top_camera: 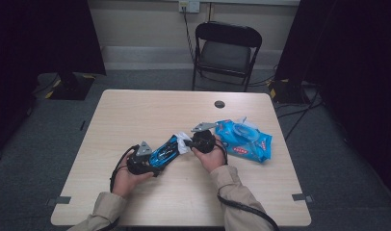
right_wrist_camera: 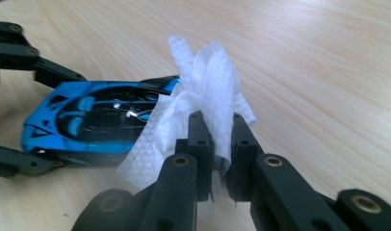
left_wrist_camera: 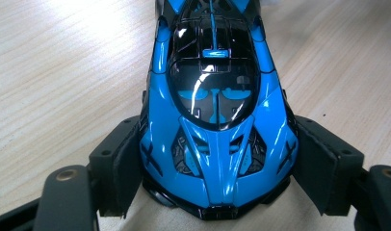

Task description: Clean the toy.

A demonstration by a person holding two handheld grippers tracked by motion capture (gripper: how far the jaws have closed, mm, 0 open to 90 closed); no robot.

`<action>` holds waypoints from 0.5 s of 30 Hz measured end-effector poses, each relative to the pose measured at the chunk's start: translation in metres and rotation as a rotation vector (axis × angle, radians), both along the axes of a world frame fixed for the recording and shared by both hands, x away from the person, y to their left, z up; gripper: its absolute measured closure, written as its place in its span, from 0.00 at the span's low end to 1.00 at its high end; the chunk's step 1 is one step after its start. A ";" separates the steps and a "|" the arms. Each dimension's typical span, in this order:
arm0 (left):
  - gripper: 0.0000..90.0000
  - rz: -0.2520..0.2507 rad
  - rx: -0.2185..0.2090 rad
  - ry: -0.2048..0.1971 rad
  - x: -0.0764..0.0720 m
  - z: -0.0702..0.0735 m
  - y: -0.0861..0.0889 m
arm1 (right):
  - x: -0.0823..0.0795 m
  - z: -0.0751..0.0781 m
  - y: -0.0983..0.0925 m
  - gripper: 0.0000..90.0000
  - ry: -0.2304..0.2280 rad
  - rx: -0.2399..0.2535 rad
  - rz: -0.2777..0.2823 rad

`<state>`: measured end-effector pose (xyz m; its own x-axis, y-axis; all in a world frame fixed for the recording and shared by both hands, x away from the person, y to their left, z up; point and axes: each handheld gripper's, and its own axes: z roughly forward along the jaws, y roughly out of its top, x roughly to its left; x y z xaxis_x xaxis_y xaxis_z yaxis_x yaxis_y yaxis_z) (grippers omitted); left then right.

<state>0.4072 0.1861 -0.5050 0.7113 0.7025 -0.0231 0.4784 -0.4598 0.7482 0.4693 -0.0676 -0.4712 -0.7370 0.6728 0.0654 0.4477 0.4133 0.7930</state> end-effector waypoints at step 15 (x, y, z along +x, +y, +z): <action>0.28 -0.005 0.008 0.000 0.000 0.000 0.000 | 0.006 -0.006 -0.005 0.93 0.016 -0.005 -0.041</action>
<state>0.4074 0.1865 -0.5047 0.7148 0.6991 -0.0176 0.4759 -0.4678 0.7447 0.4752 -0.0725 -0.4769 -0.7076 0.7028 0.0734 0.4770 0.3984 0.7834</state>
